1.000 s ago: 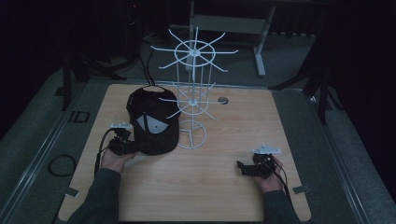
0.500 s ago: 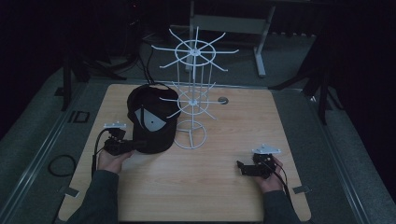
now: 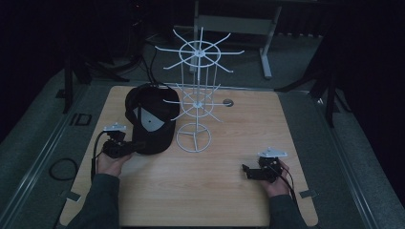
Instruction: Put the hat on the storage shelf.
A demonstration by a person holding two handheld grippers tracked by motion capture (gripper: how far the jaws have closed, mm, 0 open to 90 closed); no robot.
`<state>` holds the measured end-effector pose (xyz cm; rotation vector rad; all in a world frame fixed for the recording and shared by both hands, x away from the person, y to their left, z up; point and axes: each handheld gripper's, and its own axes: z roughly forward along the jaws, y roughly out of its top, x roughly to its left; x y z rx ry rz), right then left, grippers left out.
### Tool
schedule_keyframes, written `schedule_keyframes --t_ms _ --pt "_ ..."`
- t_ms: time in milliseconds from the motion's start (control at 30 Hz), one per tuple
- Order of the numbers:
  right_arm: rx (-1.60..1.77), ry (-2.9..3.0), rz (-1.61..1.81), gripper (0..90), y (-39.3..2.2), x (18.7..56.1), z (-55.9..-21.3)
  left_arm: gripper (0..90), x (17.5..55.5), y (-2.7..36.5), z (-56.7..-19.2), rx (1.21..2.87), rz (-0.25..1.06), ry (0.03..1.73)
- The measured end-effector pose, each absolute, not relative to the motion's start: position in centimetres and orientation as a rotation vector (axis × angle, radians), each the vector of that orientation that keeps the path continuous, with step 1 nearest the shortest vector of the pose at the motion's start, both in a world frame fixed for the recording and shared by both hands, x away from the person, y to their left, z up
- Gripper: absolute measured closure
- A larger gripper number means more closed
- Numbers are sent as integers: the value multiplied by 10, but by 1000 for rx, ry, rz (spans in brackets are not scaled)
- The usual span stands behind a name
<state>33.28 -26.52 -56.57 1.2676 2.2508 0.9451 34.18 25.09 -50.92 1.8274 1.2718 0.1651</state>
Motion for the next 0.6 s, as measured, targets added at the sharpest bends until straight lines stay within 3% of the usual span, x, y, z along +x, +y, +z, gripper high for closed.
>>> schedule_keyframes --t_ms 600 --pt "1268 2251 945 113 -265 333 -566 865 337 257 -493 1802 255 1295"
